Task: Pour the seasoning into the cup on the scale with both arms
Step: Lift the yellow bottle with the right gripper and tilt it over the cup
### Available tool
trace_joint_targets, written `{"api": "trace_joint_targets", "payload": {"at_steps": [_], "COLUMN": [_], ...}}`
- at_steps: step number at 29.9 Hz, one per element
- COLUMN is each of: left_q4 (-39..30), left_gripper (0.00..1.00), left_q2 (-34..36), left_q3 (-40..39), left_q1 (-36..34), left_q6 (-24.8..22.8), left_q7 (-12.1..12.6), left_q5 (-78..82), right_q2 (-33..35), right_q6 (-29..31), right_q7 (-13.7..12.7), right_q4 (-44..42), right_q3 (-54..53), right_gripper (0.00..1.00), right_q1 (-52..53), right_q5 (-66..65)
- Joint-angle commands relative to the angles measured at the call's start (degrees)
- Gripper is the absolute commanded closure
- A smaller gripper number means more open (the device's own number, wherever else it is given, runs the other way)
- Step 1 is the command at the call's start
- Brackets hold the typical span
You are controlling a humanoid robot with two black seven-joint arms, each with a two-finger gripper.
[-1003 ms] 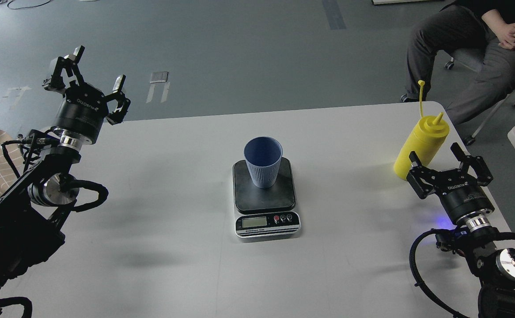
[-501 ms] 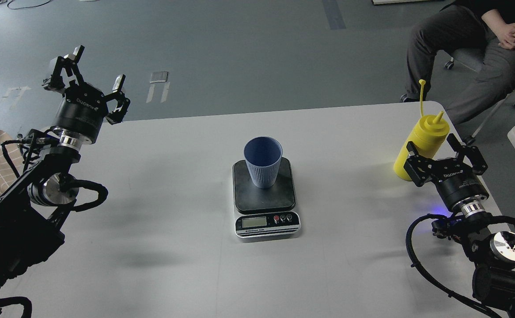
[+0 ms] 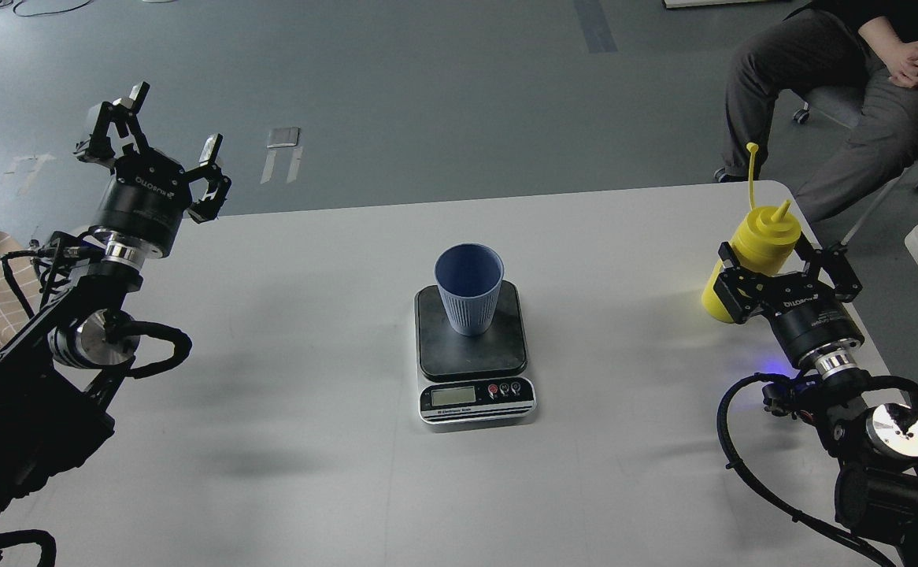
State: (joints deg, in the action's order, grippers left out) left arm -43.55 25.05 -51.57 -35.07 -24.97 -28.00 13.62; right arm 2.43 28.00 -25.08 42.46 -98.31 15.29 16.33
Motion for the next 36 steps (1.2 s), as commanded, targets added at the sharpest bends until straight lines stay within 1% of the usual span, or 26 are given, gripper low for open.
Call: {"api": "trace_joint_targets", "payload": {"at_steps": [1,2,4,5,6,10,11,12,19,21,23,25,26,27,29,33,34,36], "left_q4": [0.0,0.0,0.0,0.0,0.0,0.0,0.0,0.0,0.0,0.0,0.0,0.0,0.0,0.0,0.0,0.0,0.0,0.0], "left_gripper": [0.02,0.02,0.02,0.02,0.02,0.02,0.02,0.02,0.02,0.02,0.02,0.02,0.02,0.02,0.02,0.02,0.02,0.02], "left_q2": [0.0,0.0,0.0,0.0,0.0,0.0,0.0,0.0,-0.2,-0.3,-0.3,-0.4,-0.4,-0.4,-0.5,-0.6,-0.6,-0.5], "left_q3": [0.0,0.0,0.0,0.0,0.0,0.0,0.0,0.0,0.0,0.0,0.0,0.1,0.1,0.1,0.0,0.0,0.0,0.0], "left_q1": [0.0,0.0,0.0,0.0,-0.1,0.0,0.0,0.0,-0.1,-0.1,-0.1,-0.1,-0.1,-0.1,-0.2,-0.2,-0.2,-0.1], "left_q6": [0.0,0.0,0.0,0.0,0.0,0.0,0.0,0.0,0.0,0.0,0.0,0.0,0.0,0.0,0.0,0.0,0.0,0.0], "left_q7": [0.0,0.0,0.0,0.0,0.0,0.0,0.0,0.0,0.0,0.0,0.0,0.0,0.0,0.0,0.0,0.0,0.0,0.0], "left_q5": [0.0,0.0,0.0,0.0,0.0,0.0,0.0,0.0,0.0,0.0,0.0,0.0,0.0,0.0,0.0,0.0,0.0,0.0], "right_q2": [-0.1,-0.1,-0.1,-0.1,-0.1,-0.1,-0.1,-0.1,0.6,1.0,4.1,5.7,5.7,5.9,6.3,6.7,6.7,6.7], "right_q6": [0.0,0.0,0.0,0.0,0.0,0.0,0.0,0.0,0.0,0.0,0.0,-1.9,-1.9,-3.1,-4.5,-4.5,-4.1,-4.0], "right_q7": [-0.1,0.0,0.0,0.0,-0.1,-0.1,0.0,0.0,-0.1,-0.1,-0.1,-0.1,-0.1,-0.2,-0.5,-0.7,-0.7,-0.6], "right_q4": [-0.4,-0.7,-0.9,-0.9,-1.0,-1.3,-1.8,-2.0,-0.2,1.8,6.6,9.7,9.7,11.7,15.1,17.7,17.8,19.1], "right_q3": [0.1,0.1,0.1,0.1,0.1,0.1,0.1,0.1,0.1,0.2,0.3,0.6,0.6,0.6,0.6,2.2,4.2,7.2], "right_gripper": [0.24,0.38,0.45,0.55,0.58,0.60,0.68,0.71,0.72,0.72,0.72,0.74,0.74,0.77,0.78,0.78,0.78,0.78], "right_q1": [0.0,-0.1,-0.1,-0.2,-0.2,-0.3,-0.2,-0.2,0.3,0.7,3.2,5.4,5.5,7.2,10.4,14.6,16.2,18.4], "right_q5": [-0.1,-0.1,-0.1,-0.2,-0.2,-0.2,-0.2,-0.2,-0.4,-1.9,-9.4,-16.8,-16.9,-21.2,-31.0,-46.1,-52.5,-60.4]}}
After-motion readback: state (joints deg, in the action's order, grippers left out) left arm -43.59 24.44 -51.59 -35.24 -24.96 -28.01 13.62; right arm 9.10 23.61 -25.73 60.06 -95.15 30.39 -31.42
